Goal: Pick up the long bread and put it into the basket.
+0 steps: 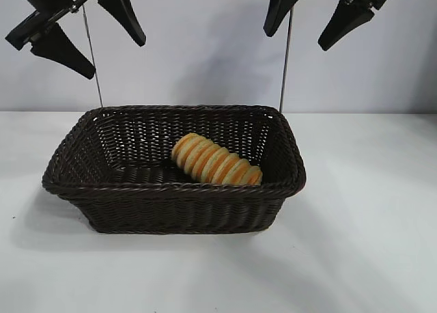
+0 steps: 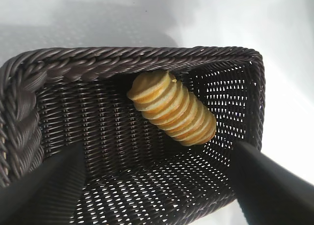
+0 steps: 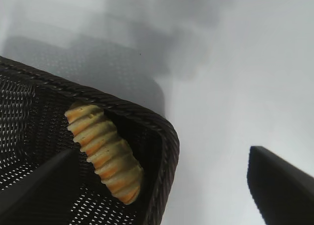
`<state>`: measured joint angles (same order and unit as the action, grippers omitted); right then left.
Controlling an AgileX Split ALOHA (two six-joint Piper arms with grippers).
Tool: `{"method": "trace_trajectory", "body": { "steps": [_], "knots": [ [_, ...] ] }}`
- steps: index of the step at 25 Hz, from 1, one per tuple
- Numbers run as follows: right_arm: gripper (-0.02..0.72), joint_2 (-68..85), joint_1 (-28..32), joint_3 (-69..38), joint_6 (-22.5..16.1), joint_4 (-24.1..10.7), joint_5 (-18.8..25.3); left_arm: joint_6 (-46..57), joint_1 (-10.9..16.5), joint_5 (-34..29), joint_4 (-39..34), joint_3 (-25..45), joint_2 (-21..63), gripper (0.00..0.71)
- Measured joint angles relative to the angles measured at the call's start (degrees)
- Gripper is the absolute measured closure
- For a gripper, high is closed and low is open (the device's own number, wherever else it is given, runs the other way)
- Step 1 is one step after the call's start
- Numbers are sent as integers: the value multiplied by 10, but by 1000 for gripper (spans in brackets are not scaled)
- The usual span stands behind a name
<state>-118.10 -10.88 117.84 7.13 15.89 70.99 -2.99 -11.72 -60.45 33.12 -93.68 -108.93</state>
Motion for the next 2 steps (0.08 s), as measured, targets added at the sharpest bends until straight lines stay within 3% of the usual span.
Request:
{"method": "trace_trajectory", "body": {
  "steps": [2],
  "knots": [
    [38, 0, 0, 0, 0, 0, 0, 0, 0, 0, 0, 0, 0, 123]
  ]
}}
